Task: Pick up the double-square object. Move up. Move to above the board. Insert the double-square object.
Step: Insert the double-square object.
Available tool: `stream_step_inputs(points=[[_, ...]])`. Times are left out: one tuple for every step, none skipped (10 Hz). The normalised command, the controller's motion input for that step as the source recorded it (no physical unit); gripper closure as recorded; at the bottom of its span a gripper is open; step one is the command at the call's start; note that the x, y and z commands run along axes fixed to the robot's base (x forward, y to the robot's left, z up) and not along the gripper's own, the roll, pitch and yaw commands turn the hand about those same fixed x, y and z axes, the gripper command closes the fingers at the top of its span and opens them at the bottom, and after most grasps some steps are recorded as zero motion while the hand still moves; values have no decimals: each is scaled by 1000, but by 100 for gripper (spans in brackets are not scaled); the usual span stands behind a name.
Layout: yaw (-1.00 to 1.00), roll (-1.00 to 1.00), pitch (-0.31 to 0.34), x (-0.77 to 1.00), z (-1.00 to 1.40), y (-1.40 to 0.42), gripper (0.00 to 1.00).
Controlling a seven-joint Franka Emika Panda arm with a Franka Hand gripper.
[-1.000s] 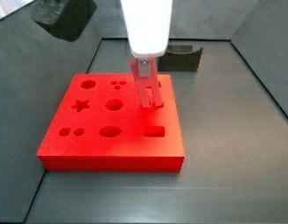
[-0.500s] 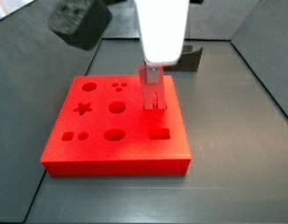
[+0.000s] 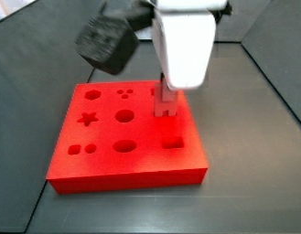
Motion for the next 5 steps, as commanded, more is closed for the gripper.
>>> stream_step_inputs(points=[[0, 0, 0, 0, -203, 0, 100], [0, 0, 0, 0, -111, 0, 100], [0, -4, -16, 0, -69, 0, 100], [0, -9, -19, 0, -57, 0, 100], [0, 0, 0, 0, 0, 0, 100]])
